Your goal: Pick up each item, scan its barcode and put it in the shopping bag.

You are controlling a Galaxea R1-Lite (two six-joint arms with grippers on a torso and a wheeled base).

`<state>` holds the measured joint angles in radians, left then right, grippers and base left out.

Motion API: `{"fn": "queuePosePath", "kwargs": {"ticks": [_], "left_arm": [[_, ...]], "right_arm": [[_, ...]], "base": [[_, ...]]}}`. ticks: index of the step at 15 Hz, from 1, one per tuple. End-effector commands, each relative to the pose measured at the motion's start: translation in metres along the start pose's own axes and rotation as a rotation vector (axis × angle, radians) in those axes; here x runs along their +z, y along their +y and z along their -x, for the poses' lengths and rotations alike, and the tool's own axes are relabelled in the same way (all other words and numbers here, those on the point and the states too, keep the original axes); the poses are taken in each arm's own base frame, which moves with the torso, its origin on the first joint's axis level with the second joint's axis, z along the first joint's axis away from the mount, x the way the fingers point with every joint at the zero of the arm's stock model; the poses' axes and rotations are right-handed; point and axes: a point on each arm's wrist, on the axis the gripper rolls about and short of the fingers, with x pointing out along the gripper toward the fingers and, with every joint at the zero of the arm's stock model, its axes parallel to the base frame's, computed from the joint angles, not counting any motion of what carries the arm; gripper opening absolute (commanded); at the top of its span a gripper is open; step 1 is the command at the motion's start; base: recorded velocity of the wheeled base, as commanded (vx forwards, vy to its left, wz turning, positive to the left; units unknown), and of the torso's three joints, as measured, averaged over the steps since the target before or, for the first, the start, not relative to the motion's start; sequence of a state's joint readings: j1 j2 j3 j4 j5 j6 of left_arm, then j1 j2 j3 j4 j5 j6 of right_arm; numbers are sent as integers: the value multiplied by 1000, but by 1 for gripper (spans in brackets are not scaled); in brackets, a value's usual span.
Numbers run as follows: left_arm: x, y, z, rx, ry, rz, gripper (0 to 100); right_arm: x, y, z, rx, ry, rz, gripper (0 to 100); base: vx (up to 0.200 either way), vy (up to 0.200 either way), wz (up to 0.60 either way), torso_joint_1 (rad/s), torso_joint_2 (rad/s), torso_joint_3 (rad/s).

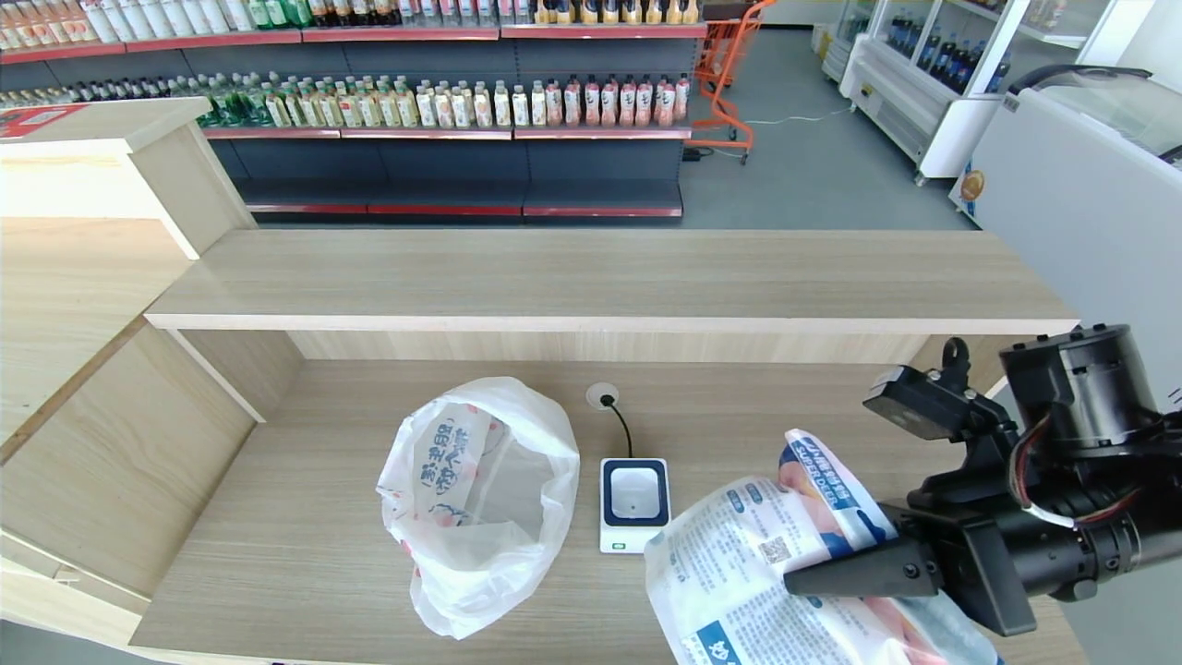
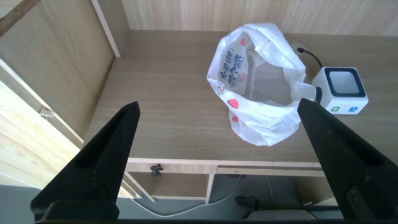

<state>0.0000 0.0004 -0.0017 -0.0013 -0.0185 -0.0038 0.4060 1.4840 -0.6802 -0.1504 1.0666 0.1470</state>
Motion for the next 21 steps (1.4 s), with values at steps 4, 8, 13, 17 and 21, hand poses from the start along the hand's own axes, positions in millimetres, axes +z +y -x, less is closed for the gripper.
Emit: {"fn": "queuePosePath", "kwargs": {"ticks": [4,8,13,17,21], "left_arm": [[0,0,0,0,-1,1,100],[0,0,0,0,-1,1,100],[0,0,0,0,-1,1,100],[0,0,0,0,-1,1,100],[0,0,0,0,-1,1,100]], "right_arm": [[6,-21,25,-286,-85,325,0],[6,-79,37,-568,4,594,0],[28,-149,-27,-424,-35,896,0],[25,-176,-40,-252,-80,1078,0],[19,-208,-43,-137,-102,1312,0]], "base": [[0,0,0,0,0,0],[0,0,0,0,0,0],[0,0,0,0,0,0],[0,0,0,0,0,0],[0,0,0,0,0,0]]}}
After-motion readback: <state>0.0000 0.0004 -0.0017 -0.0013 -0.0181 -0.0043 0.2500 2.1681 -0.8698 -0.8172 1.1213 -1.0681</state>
